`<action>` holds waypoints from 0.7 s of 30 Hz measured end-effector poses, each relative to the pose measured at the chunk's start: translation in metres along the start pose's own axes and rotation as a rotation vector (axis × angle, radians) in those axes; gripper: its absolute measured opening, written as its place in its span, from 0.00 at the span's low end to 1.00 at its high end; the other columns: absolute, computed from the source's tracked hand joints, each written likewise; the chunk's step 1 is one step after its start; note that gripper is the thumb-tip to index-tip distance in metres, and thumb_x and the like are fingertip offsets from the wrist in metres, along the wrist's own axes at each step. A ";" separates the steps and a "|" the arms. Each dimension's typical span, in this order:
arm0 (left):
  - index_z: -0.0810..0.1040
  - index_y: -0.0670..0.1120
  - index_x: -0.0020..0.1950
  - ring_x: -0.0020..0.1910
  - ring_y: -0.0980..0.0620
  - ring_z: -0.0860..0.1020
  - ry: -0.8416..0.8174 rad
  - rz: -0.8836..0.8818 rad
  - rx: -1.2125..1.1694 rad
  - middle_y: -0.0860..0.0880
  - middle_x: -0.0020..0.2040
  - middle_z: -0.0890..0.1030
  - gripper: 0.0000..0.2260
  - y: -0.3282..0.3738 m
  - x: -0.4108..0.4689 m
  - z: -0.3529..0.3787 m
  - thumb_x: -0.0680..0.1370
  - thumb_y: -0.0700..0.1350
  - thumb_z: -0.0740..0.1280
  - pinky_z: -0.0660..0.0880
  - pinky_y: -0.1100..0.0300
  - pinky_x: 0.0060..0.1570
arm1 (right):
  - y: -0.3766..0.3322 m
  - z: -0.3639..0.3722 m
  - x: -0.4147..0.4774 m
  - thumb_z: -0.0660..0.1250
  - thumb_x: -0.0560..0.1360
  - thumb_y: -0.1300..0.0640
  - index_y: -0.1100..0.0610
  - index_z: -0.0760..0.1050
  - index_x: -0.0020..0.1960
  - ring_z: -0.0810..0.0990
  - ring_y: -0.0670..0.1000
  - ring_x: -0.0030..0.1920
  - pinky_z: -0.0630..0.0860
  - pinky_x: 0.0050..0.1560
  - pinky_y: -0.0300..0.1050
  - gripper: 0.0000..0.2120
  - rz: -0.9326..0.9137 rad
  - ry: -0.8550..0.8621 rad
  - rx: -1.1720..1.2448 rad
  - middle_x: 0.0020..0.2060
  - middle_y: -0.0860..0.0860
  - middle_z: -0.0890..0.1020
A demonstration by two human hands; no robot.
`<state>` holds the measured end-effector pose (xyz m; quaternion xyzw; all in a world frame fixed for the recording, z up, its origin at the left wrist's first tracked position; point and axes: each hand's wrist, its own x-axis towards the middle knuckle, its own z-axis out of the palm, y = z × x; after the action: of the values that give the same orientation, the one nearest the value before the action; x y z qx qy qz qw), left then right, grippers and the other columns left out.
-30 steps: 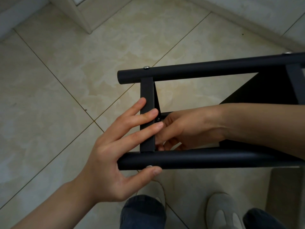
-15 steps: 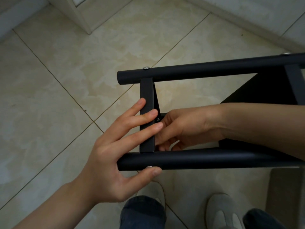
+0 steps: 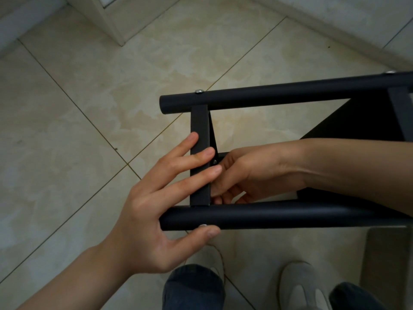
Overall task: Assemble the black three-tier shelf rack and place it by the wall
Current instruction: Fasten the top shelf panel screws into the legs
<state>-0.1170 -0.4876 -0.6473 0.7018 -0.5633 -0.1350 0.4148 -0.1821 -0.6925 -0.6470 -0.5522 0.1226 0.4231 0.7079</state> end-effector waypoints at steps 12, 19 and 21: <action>0.74 0.42 0.70 0.79 0.40 0.62 -0.011 0.005 -0.003 0.44 0.73 0.72 0.24 0.001 0.001 -0.001 0.78 0.53 0.69 0.65 0.47 0.75 | 0.003 -0.003 0.002 0.66 0.79 0.56 0.56 0.82 0.46 0.77 0.50 0.44 0.74 0.52 0.46 0.07 0.005 -0.006 0.000 0.39 0.51 0.81; 0.72 0.43 0.71 0.80 0.45 0.60 -0.046 -0.050 -0.027 0.46 0.75 0.70 0.27 0.003 0.003 -0.004 0.75 0.50 0.72 0.61 0.54 0.77 | 0.000 -0.009 -0.012 0.64 0.80 0.53 0.53 0.83 0.52 0.80 0.52 0.51 0.77 0.56 0.47 0.10 -0.019 -0.072 -0.026 0.50 0.55 0.83; 0.73 0.44 0.71 0.81 0.46 0.60 -0.048 -0.065 -0.018 0.47 0.76 0.70 0.27 0.004 0.001 -0.005 0.75 0.50 0.73 0.61 0.56 0.77 | -0.002 -0.008 -0.021 0.63 0.81 0.52 0.53 0.83 0.56 0.81 0.52 0.54 0.76 0.61 0.50 0.11 -0.028 -0.080 -0.056 0.53 0.55 0.83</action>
<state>-0.1155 -0.4867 -0.6411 0.7126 -0.5486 -0.1703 0.4027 -0.1906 -0.7091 -0.6351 -0.5559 0.0745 0.4381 0.7025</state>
